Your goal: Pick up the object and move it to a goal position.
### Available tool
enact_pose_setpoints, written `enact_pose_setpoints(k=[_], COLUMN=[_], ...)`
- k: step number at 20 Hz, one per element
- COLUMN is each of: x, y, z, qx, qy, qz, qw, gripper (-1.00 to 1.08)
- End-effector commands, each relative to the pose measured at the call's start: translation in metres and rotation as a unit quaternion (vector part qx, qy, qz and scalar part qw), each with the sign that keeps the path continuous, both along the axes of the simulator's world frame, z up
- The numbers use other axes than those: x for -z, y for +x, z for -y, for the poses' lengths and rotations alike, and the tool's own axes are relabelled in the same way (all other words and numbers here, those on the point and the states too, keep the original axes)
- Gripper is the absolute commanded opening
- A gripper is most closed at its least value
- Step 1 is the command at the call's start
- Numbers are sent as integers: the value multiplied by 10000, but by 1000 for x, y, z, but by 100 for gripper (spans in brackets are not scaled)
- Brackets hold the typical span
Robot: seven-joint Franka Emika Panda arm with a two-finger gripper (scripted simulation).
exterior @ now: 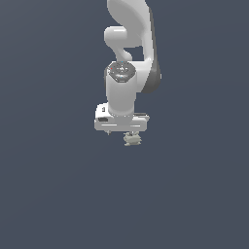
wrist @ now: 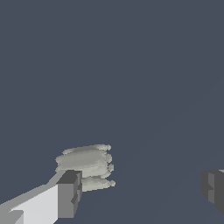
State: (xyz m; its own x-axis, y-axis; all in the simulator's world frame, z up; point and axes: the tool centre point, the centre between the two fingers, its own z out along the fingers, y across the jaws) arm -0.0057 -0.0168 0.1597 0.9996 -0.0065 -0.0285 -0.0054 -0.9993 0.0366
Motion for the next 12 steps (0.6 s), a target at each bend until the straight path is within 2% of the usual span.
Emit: enact_pose_setpoints(k=[1, 12], x=[0, 6], y=[0, -5], z=[0, 38], qx=[0, 129], qy=[0, -115], qz=[0, -20], qw=[10000, 9998], gripper=[100, 100])
